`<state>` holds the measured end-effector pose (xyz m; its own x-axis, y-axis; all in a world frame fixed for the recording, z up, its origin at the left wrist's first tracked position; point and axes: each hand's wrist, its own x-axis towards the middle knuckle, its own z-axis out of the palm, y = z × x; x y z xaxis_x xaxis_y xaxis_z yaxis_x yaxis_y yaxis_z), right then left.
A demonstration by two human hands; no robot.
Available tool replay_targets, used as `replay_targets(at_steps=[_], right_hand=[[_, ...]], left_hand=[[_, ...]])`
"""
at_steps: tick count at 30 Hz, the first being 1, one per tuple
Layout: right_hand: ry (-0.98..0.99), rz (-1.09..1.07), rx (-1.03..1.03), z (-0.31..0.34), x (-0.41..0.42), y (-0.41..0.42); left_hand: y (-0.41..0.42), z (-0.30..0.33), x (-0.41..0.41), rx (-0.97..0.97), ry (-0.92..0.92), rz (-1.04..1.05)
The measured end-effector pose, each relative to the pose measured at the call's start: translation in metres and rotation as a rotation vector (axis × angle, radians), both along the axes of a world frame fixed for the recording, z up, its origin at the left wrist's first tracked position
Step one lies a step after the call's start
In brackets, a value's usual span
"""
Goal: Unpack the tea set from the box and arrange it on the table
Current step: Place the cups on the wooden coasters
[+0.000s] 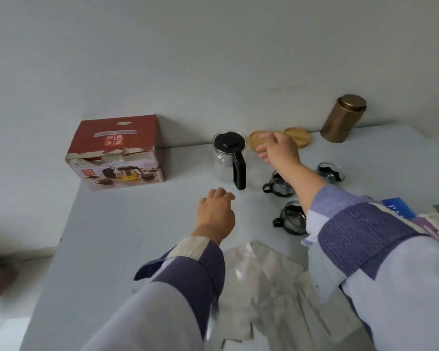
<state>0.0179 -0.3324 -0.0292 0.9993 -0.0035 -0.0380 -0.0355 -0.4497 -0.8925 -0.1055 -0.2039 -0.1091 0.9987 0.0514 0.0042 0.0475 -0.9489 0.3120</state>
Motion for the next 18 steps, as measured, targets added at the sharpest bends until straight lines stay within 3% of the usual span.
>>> replay_targets(at_steps=[8, 12, 14, 18], right_hand=[[0.037, 0.069, -0.218, -0.044, 0.050, -0.066], [0.103, 0.048, -0.255, -0.069, 0.093, -0.074], [0.168, 0.007, -0.223, -0.081, 0.112, -0.072], [0.340, -0.111, 0.049, -0.099, 0.142, -0.059]], left_hand=[[-0.067, -0.050, 0.033, -0.111, -0.024, 0.028], [-0.072, -0.079, 0.043, -0.050, -0.088, 0.040], [-0.071, -0.086, 0.041, -0.049, -0.152, 0.066], [-0.069, -0.086, 0.038, -0.049, -0.203, 0.071]])
